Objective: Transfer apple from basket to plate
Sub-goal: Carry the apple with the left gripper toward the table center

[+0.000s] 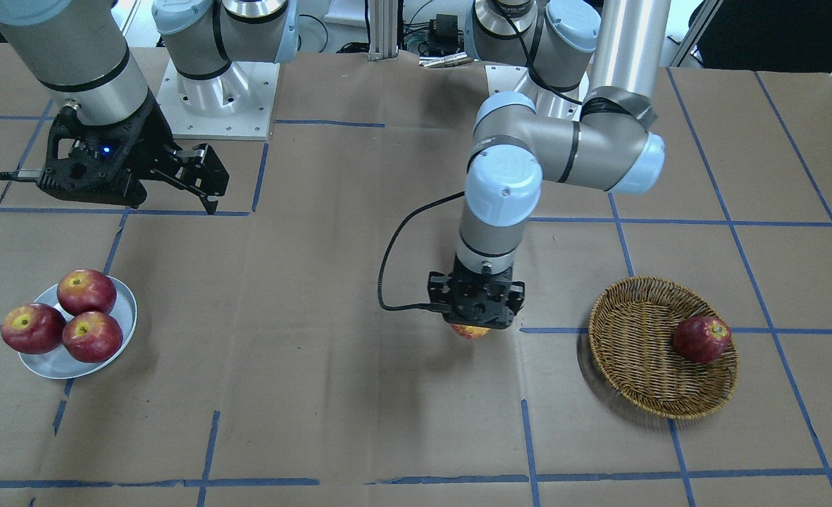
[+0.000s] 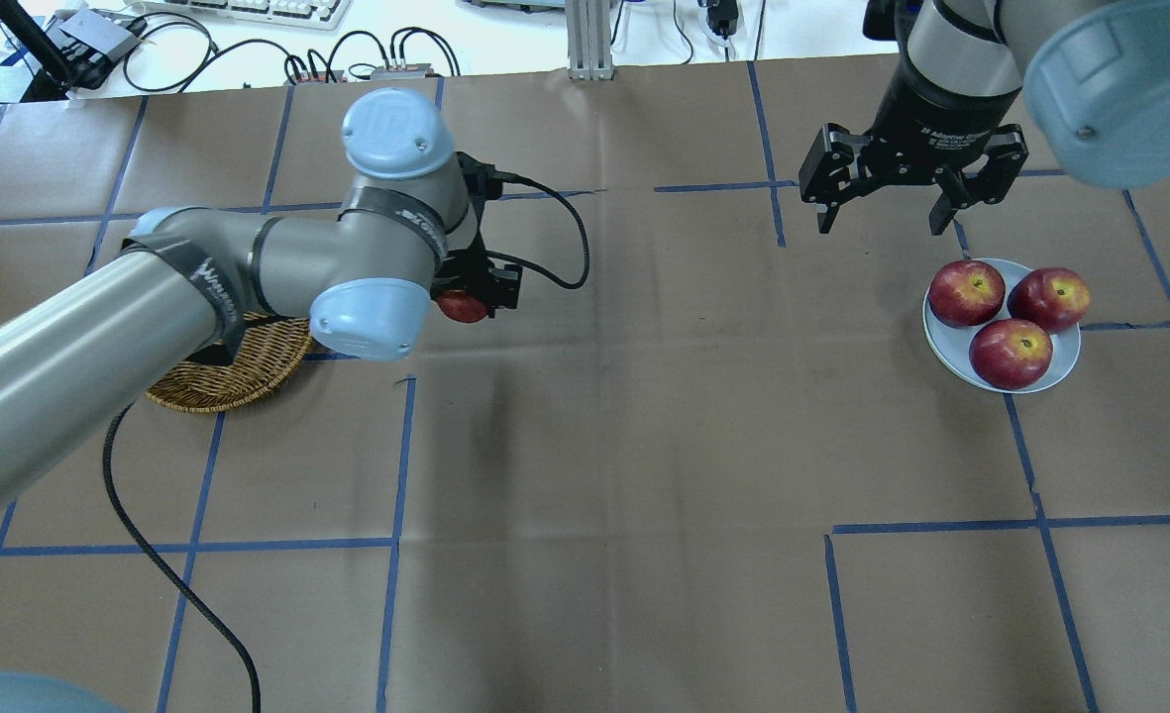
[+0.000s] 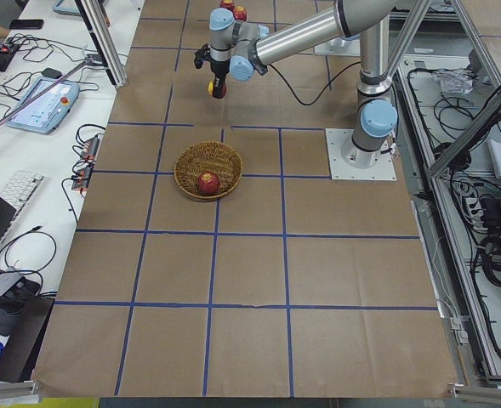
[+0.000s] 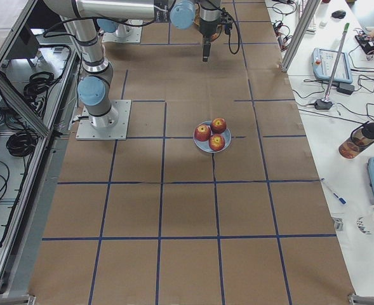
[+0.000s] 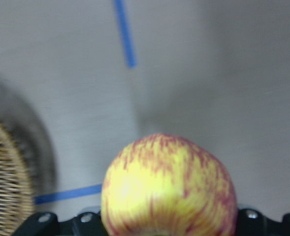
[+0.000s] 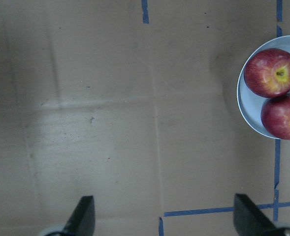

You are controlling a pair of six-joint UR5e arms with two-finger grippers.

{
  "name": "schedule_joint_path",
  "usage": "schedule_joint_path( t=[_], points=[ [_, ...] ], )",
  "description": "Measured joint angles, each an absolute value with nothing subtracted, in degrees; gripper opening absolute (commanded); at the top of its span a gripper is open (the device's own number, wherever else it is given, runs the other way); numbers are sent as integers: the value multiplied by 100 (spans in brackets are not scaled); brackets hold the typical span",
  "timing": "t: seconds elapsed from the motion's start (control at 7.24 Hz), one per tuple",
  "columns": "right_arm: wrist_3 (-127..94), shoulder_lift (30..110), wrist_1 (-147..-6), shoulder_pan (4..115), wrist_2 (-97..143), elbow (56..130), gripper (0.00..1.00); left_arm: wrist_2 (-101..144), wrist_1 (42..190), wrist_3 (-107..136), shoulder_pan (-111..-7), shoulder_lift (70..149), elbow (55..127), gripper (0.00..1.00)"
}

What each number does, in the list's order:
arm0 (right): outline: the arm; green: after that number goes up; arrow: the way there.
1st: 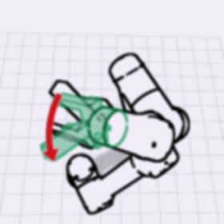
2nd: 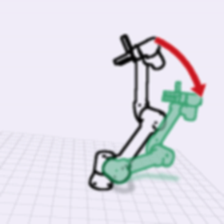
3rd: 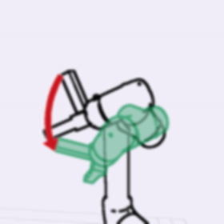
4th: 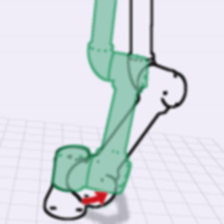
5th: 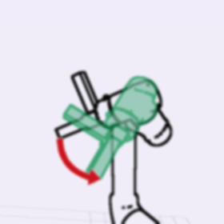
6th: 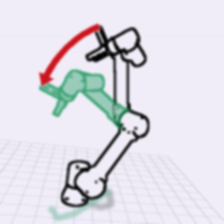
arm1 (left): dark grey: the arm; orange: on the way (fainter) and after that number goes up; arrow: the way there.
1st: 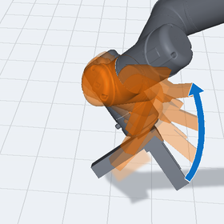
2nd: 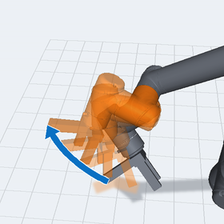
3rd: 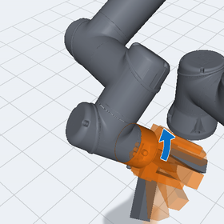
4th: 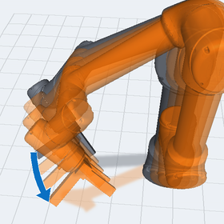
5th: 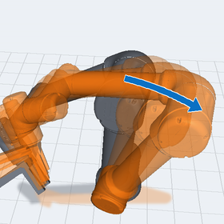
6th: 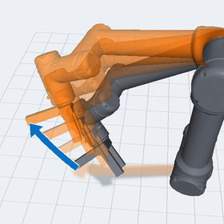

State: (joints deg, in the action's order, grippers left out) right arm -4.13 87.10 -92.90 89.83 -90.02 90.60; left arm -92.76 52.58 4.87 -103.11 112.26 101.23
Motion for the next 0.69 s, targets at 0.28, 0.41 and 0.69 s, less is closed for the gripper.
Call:
schedule_joint_path(
  t=[0.28,0.41,0.69],
  points=[
    [-413,8710,-9290,8983,-9006,9061,100,-9305,5218,1182,-10988,11991,9511,44],
    [-413,8710,-9290,8983,-9007,9062,100,-9318,5212,1308,-11185,12230,9289,44],
    [-413,8710,-9290,8983,-9009,9062,100,-9307,5204,1397,-11322,12455,9164,50]
  ],
)
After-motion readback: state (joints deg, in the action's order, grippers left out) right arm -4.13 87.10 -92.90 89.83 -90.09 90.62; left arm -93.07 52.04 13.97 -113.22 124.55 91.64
